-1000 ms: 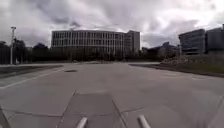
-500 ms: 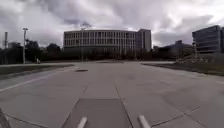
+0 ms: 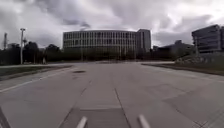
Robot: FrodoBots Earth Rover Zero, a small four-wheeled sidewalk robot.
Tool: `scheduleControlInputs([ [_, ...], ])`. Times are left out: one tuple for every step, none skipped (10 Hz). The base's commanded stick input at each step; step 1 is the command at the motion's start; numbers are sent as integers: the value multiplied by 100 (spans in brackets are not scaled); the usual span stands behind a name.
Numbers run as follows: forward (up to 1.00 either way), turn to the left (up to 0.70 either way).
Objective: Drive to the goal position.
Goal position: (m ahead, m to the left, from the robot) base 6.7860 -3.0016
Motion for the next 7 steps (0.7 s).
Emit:
scheduleControlInputs([
  [70, 1],
  [70, 1],
  [70, 1],
  [70, 1],
  [70, 1],
  [70, 1],
  [70, 1],
])
